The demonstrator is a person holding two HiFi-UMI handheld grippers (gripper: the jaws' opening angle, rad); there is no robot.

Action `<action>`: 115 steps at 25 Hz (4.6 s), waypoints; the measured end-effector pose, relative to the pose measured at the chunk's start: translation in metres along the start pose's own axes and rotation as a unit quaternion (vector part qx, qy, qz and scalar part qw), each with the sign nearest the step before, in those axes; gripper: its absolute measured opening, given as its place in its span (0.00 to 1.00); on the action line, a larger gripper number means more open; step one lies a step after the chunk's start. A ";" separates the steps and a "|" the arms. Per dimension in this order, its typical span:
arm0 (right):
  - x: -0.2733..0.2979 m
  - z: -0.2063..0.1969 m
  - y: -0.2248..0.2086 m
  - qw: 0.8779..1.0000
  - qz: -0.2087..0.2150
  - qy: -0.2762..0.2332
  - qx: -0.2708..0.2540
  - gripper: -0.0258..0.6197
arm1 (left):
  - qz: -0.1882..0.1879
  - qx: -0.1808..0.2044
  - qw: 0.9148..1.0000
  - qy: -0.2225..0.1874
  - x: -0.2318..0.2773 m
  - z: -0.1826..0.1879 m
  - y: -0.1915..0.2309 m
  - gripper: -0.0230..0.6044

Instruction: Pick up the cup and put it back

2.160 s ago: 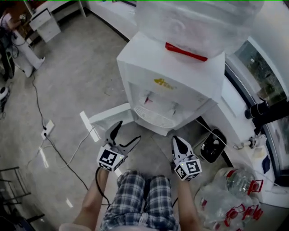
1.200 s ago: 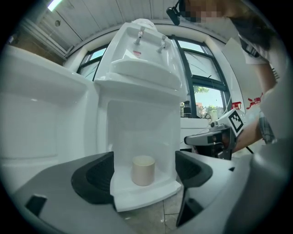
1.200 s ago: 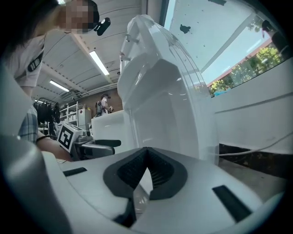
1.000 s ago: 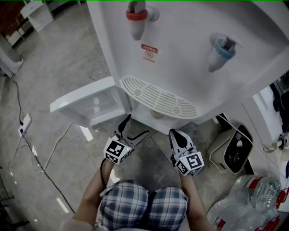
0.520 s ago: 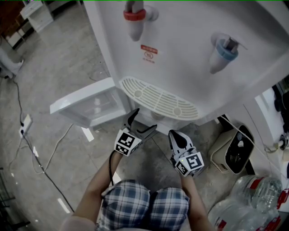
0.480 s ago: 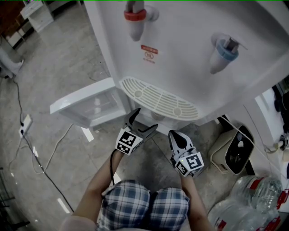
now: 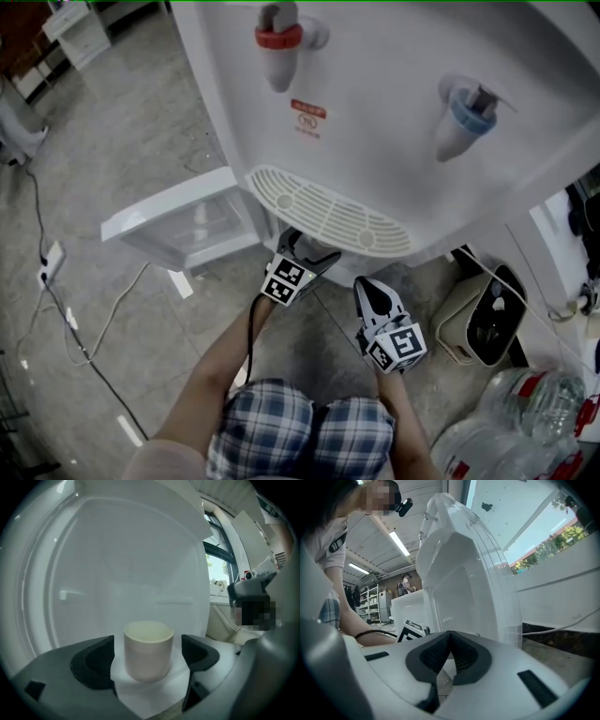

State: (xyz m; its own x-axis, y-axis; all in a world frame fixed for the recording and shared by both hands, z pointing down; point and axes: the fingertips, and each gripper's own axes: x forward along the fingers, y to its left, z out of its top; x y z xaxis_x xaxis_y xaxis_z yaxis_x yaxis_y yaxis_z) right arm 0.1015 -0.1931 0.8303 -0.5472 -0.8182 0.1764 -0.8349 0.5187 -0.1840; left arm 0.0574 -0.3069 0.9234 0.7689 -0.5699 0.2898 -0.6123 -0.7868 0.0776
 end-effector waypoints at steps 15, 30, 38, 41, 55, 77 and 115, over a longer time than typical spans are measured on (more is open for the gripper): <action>-0.002 -0.007 -0.001 1.000 -0.005 0.003 0.007 0.07 | 0.003 0.008 1.000 0.026 0.033 -0.015 0.002 0.71; -0.006 -0.014 -0.002 1.000 -0.007 0.009 0.015 0.07 | 0.005 0.001 1.000 0.020 0.014 -0.005 -0.001 0.71; -0.002 -0.013 -0.001 1.000 -0.006 0.009 0.014 0.07 | 0.006 0.013 1.000 -0.015 -0.042 0.028 -0.008 0.71; 0.000 -0.014 0.000 1.000 -0.004 0.009 0.014 0.07 | 0.011 0.020 0.999 -0.026 -0.073 0.039 -0.010 0.71; 0.007 -0.016 0.000 1.000 0.002 0.004 0.017 0.07 | 0.010 0.037 0.998 -0.048 -0.146 0.057 -0.023 0.71; 0.004 -0.015 0.000 1.000 0.002 0.004 0.025 0.07 | 0.047 -0.010 0.999 -0.013 -0.020 0.024 0.017 0.71; -0.007 -0.001 0.005 0.999 -0.011 -0.011 0.048 0.07 | 0.042 -0.013 0.997 -0.062 -0.085 0.051 -0.007 0.62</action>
State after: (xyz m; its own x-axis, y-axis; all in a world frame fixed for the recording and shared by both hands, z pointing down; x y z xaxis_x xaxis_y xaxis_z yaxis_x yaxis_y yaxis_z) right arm 0.1016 -0.1845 0.8296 -0.5263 -0.8350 0.1603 -0.8367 0.4750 -0.2725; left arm 0.0059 -0.2653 0.8492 0.7302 -0.6603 0.1754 -0.6793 -0.7293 0.0824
